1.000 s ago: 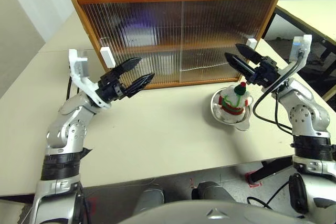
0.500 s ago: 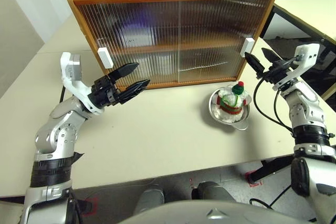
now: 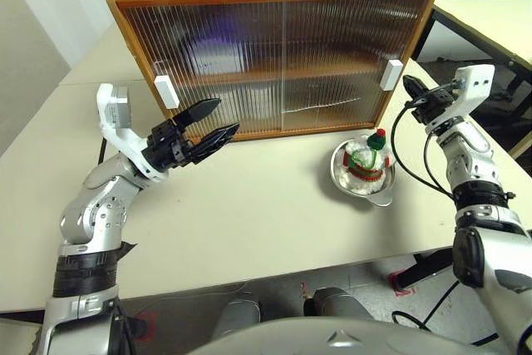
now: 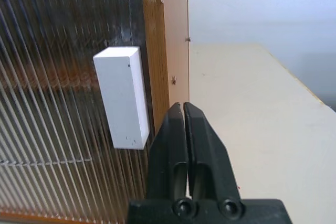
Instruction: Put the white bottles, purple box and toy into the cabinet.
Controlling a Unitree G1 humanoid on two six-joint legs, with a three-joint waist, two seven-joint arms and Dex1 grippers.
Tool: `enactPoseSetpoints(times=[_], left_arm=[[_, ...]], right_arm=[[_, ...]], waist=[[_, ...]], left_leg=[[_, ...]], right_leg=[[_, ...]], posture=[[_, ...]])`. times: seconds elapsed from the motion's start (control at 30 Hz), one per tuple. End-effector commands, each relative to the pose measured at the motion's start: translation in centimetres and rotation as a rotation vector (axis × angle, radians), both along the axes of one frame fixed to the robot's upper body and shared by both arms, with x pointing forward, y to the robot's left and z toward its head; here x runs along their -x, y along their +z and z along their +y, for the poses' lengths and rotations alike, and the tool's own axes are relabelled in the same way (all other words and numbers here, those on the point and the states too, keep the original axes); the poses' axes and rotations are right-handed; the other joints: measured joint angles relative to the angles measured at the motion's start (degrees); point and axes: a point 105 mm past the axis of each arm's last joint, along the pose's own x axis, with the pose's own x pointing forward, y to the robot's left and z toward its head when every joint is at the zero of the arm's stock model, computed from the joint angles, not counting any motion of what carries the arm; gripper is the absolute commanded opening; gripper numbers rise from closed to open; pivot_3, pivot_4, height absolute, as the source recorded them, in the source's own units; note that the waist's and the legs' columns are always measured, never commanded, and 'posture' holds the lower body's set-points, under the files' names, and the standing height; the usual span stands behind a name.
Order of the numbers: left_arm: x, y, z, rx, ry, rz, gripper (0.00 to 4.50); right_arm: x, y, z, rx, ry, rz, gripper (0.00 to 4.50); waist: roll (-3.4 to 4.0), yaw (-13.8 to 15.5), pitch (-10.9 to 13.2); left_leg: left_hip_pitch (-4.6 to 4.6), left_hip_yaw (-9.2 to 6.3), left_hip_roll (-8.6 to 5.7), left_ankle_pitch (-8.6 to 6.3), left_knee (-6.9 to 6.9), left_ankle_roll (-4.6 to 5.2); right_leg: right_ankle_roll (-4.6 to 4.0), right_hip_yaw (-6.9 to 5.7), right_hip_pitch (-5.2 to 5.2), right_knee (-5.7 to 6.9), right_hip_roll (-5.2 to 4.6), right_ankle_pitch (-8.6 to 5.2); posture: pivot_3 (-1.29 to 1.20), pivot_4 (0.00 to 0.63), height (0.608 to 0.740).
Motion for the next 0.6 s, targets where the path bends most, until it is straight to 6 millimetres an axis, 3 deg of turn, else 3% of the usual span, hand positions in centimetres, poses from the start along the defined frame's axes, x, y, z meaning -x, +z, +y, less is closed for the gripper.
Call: enactPoseSetpoints(times=[0.03,0.6], left_arm=[[-0.1,0.4,-0.3,-0.008,-0.001,-0.023,4.5],[-0.3,0.2,-0.5,0.002,0.001,-0.025,4.5]], right_arm=[[-0.3,0.3,0.3,0.011,-0.002,0.0,0.01],[-0.6,4.8,5.3,0.003,0.137,0.028,0.01]], waist=[[0.0,0.01,0.0],[0.09,-1.22,0.02]], left_leg=[[0.0,0.0,0.0,0.0,0.0,0.0],[0.22,0.32,0.3,0.0,-0.08,0.0]], right_leg=[[0.0,0.0,0.0,0.0,0.0,0.0],[-0.07,0.04,-0.04,0.01,0.45,0.05]], posture=[[-0.04,0.0,0.74],[-0.04,0.0,0.74]])
